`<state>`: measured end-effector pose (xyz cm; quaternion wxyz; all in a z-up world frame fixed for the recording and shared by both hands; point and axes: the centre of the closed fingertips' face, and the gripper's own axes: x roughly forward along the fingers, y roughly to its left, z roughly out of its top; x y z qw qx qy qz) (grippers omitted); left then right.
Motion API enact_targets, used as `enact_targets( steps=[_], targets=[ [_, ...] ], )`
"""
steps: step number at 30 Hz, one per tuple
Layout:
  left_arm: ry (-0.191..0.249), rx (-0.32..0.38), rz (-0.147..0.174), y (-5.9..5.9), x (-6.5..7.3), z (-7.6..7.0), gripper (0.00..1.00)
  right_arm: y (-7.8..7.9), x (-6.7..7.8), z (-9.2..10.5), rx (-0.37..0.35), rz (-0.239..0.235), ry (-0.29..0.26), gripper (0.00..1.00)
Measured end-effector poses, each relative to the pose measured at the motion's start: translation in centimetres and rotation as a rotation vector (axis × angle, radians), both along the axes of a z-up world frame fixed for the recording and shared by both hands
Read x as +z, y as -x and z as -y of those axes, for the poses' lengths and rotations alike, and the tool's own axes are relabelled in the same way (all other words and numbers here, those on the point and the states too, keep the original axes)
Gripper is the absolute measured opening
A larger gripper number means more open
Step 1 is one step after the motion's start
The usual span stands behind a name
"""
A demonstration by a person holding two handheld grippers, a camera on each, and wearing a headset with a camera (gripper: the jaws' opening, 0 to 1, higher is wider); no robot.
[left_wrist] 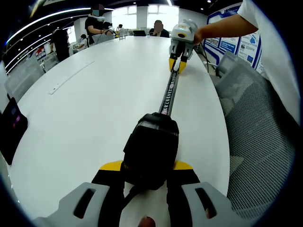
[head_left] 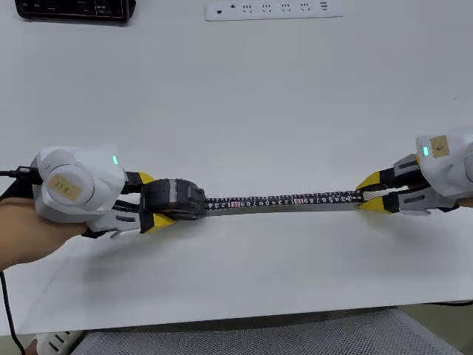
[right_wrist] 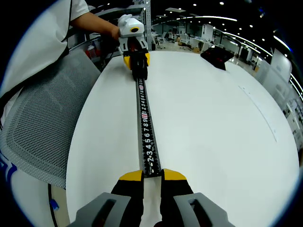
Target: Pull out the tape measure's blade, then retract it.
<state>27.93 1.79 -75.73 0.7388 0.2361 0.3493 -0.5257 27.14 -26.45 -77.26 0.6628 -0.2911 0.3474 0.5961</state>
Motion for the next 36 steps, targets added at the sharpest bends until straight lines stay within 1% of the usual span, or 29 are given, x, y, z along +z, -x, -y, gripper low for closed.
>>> enact_targets(
  steps=[2, 3, 5, 6, 11, 17, 26, 27, 34, 35, 36],
  targets=[
    [-0.002, 0.003, 0.001, 0.00, 0.00, 0.00, 0.29, 0.03, -0.06, -0.09, -0.001, 0.000, 0.002, 0.09],
    [-0.002, 0.006, 0.000, 0.00, 0.01, 0.02, 0.29, 0.08, -0.04, -0.05, -0.009, -0.008, 0.006, 0.09],
    [0.010, 0.018, -0.006, 0.00, 0.04, 0.06, 0.30, 0.15, 0.03, -0.07, -0.004, -0.004, 0.011, 0.09],
    [0.012, 0.019, -0.006, -0.01, 0.05, 0.05, 0.30, 0.24, 0.03, -0.06, -0.010, -0.010, 0.015, 0.09],
    [0.018, 0.020, -0.007, -0.02, 0.09, 0.13, 0.30, 0.25, 0.01, -0.09, 0.000, -0.007, 0.028, 0.10],
    [0.020, 0.033, -0.019, -0.12, 0.11, 0.16, 0.31, 0.25, -0.05, -0.05, 0.003, -0.004, 0.038, 0.11],
    [0.015, 0.038, -0.021, -0.12, 0.12, 0.20, 0.32, 0.29, -0.17, -0.01, 0.007, -0.009, 0.048, 0.12],
    [0.014, 0.037, -0.021, -0.14, 0.11, 0.18, 0.32, 0.28, -0.33, 0.18, 0.005, -0.013, 0.064, 0.12],
    [0.012, 0.038, -0.017, -0.10, 0.08, 0.13, 0.32, 0.31, -0.33, 0.23, -0.012, -0.018, 0.052, 0.12],
    [0.013, 0.040, -0.018, -0.08, 0.11, 0.14, 0.33, 0.31, -0.29, 0.19, -0.018, -0.020, 0.048, 0.14],
    [0.020, 0.047, -0.027, 0.01, 0.17, 0.21, 0.35, 0.21, -0.08, -0.10, -0.044, -0.031, 0.034, 0.17]
  ],
)
